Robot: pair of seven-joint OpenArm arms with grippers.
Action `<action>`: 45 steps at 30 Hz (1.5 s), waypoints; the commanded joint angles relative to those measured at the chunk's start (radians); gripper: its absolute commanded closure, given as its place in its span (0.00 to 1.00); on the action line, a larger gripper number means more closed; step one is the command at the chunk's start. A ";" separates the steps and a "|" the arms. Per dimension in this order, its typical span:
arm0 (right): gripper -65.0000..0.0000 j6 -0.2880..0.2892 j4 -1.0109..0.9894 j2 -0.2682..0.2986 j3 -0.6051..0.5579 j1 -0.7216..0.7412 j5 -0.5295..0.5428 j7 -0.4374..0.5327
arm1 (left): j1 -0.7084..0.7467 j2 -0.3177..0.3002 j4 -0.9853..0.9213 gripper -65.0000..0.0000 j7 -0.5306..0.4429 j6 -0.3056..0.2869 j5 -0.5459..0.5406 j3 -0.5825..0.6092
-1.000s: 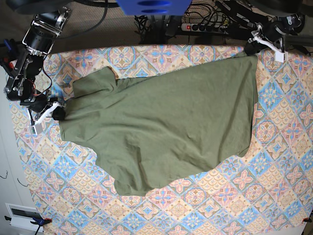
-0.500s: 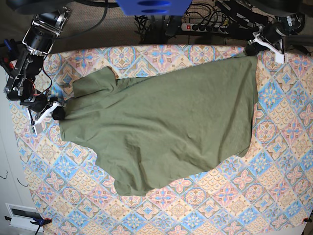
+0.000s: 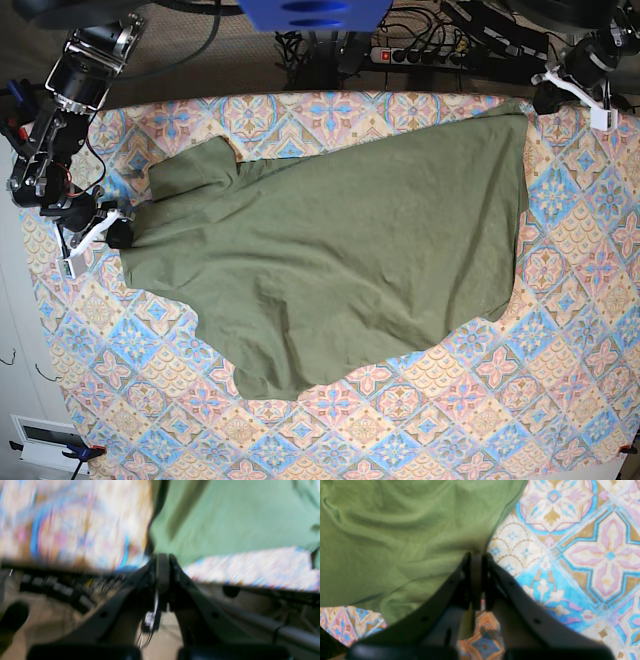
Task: Layout the t-shirt on the table in an organized manner, then fold the t-shirt properly
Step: 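Adjust the left gripper's grip along the shirt edge, tugging it taut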
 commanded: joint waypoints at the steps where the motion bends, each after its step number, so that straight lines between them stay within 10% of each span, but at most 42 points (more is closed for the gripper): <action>1: 0.98 0.005 0.020 0.023 0.006 0.018 0.016 0.018 | -0.002 -0.014 -0.010 1.00 -0.019 0.001 -0.005 0.006; 14: 0.98 0.005 0.018 0.023 0.004 0.018 0.016 0.018 | -0.006 0.020 -0.079 0.27 -0.019 0.001 0.010 0.064; 28: 0.98 0.005 0.018 0.023 0.004 0.018 0.016 0.018 | -0.018 0.046 0.014 0.48 0.025 0.003 -0.045 0.073; 45: 0.98 0.005 0.018 0.023 0.004 0.018 0.016 0.018 | -0.068 0.046 -0.095 0.49 0.022 0.003 -0.037 0.072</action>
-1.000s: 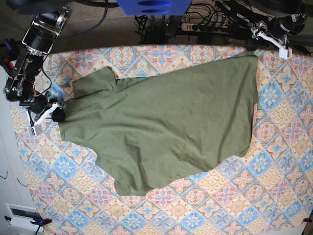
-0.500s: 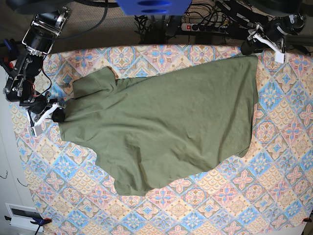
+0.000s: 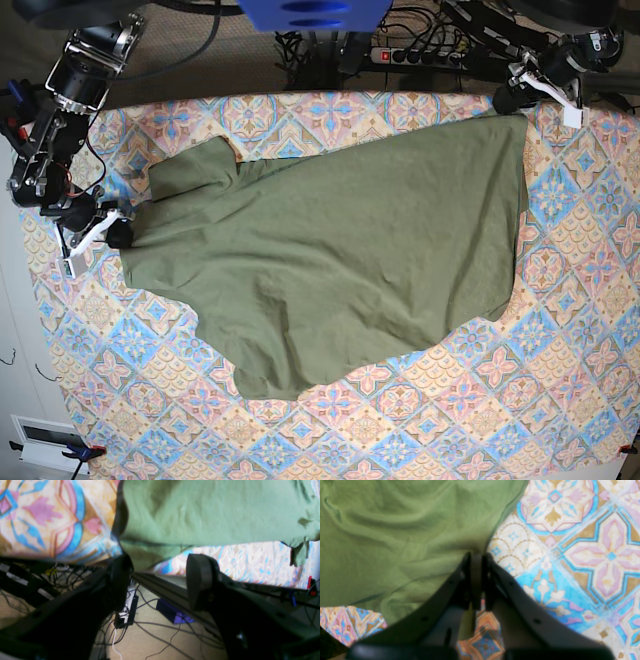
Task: Layout the t-shirt on the table in an organized manner, then fold the t-shirt properly
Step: 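Adjust the left gripper's grip along the shirt edge, tugging it taut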
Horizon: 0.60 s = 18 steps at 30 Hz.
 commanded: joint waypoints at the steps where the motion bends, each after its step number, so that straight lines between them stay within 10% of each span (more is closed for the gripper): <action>1: 0.98 0.005 0.018 0.023 0.004 0.020 0.016 0.018 | 0.000 -0.008 0.010 0.49 -0.010 -0.001 -0.006 -0.001; 6: 0.98 0.005 0.018 0.023 0.004 0.020 0.016 0.018 | -0.018 -0.005 0.010 0.55 -0.004 -0.003 -0.010 0.004; 11: 0.98 0.005 0.018 0.023 0.004 0.020 0.016 0.018 | -0.041 0.003 0.010 1.00 -0.006 0.000 -0.006 0.004; 18: 0.98 0.005 0.018 0.023 0.006 0.020 0.016 0.018 | -0.058 0.000 0.024 1.00 0.000 -0.003 -0.026 -0.002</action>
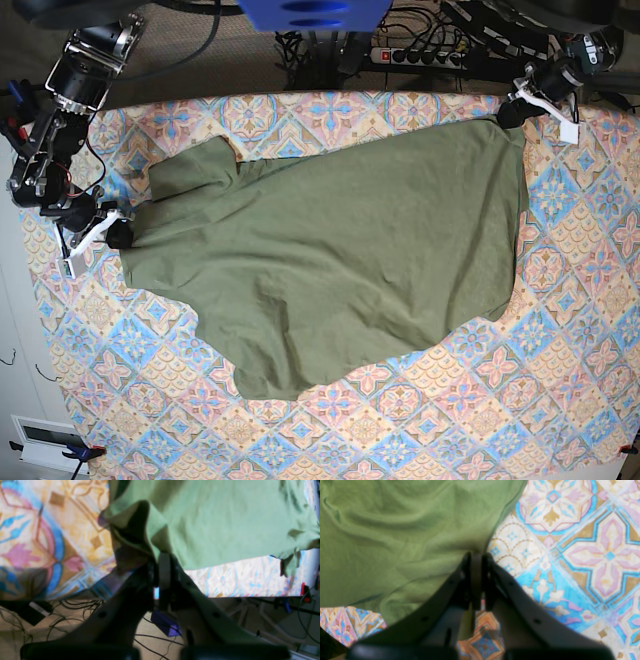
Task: Layout the t-shirt on the table in an organized manner, then fold the t-shirt properly
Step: 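Adjust the left gripper's grip along the shirt edge, tugging it taut, then lift the shirt with both grippers and shake it out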
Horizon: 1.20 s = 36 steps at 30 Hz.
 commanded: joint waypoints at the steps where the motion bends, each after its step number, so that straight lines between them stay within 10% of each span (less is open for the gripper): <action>1: 0.98 0.005 0.018 0.023 0.007 0.018 0.016 0.018 | 0.005 -0.028 0.034 1.00 -0.010 -0.007 -0.039 -0.013; 11: 0.98 0.005 0.072 0.023 0.013 0.003 0.017 0.018 | -0.043 -0.114 0.129 1.00 0.079 -0.005 -0.289 -0.200; 22: 0.98 0.009 0.213 0.023 0.111 -0.003 0.031 -0.008 | -0.213 -0.114 0.228 1.00 0.127 -0.003 -0.315 -0.237; 36: 0.98 0.017 0.213 0.026 0.346 0.004 0.418 -0.095 | -0.338 -0.130 0.234 1.00 0.130 -0.005 -0.361 -0.257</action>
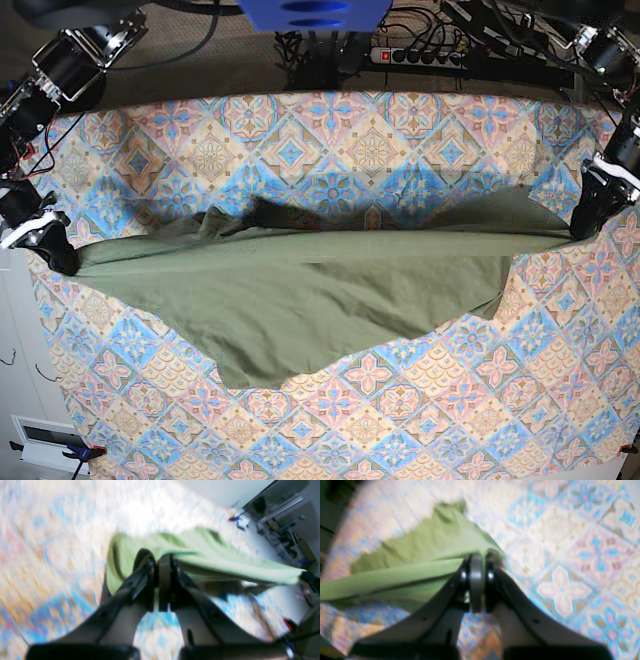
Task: Layout the t-shirt on the table in an organized manner, then fold the t-shirt properly
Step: 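Lift the shirt with both grippers and shake it out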
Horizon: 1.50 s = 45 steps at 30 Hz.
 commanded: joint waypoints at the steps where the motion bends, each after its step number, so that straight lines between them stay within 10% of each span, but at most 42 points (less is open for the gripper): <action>1: 0.98 0.019 0.021 0.028 0.013 0.018 0.039 0.032 | -0.034 -0.023 0.018 1.00 -0.036 -0.001 -0.020 -0.012; 9: 0.98 0.104 -0.005 0.075 0.060 0.147 0.057 0.032 | -0.283 -0.023 0.000 1.00 -0.042 -0.001 0.089 0.063; 16: 0.98 0.104 -0.359 0.172 -0.139 0.532 -0.018 0.043 | -0.591 -0.021 -0.217 1.00 -0.117 0.000 0.298 0.269; 33: 0.98 0.104 -0.766 0.175 -0.454 1.230 -0.272 0.288 | -1.364 0.051 -0.793 1.00 -0.234 0.002 0.585 0.350; 38: 0.98 0.104 -0.763 0.177 -0.426 1.193 -0.168 0.190 | -1.380 0.039 -0.790 1.00 -0.180 0.002 0.580 0.347; 45: 0.98 0.104 -0.593 0.221 -0.424 0.889 -0.079 0.077 | -1.034 -0.033 -0.648 1.00 -0.114 0.002 0.465 0.350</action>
